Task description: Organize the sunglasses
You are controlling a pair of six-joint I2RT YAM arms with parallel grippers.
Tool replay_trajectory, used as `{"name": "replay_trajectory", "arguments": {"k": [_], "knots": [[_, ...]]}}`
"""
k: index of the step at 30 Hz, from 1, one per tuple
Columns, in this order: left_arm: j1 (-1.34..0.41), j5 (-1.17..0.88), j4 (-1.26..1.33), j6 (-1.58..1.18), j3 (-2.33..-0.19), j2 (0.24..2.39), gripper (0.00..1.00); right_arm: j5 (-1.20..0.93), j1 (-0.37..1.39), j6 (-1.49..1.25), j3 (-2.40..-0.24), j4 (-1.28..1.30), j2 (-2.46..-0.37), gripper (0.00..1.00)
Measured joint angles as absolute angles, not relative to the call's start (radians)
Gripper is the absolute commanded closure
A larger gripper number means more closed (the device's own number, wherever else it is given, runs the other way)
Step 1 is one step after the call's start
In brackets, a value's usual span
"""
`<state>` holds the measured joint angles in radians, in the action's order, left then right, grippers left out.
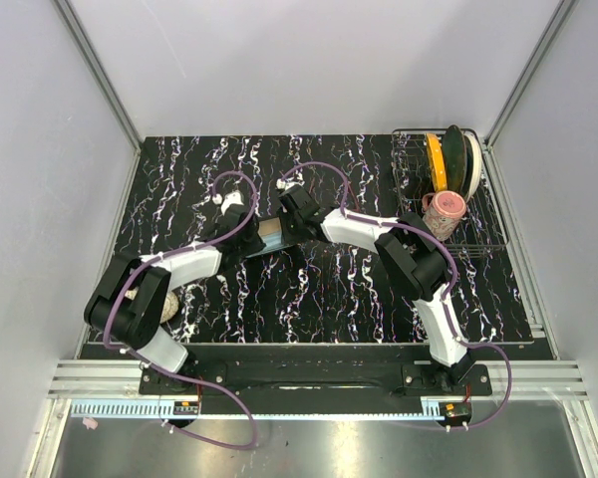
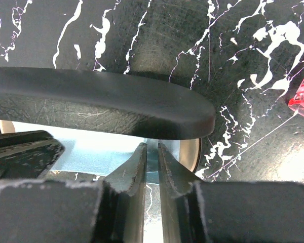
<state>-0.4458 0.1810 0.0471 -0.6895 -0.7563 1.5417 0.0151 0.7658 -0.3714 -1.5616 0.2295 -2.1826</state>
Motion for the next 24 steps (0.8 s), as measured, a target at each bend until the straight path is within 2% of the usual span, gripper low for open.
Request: {"name": "replay_trajectory", "arguments": {"k": [6,24], "knots": [[-0.446,0.183,0.049,-0.698,-0.756,1.604,0.82,0.017,0.766,-0.372,-1.562,0.23,-2.183,0.82],[-0.397,0.284,0.043,-0.783,-0.698,1.557,0.76,0.02,0.766,-0.371,-1.562,0.234,-2.183,0.84]]}}
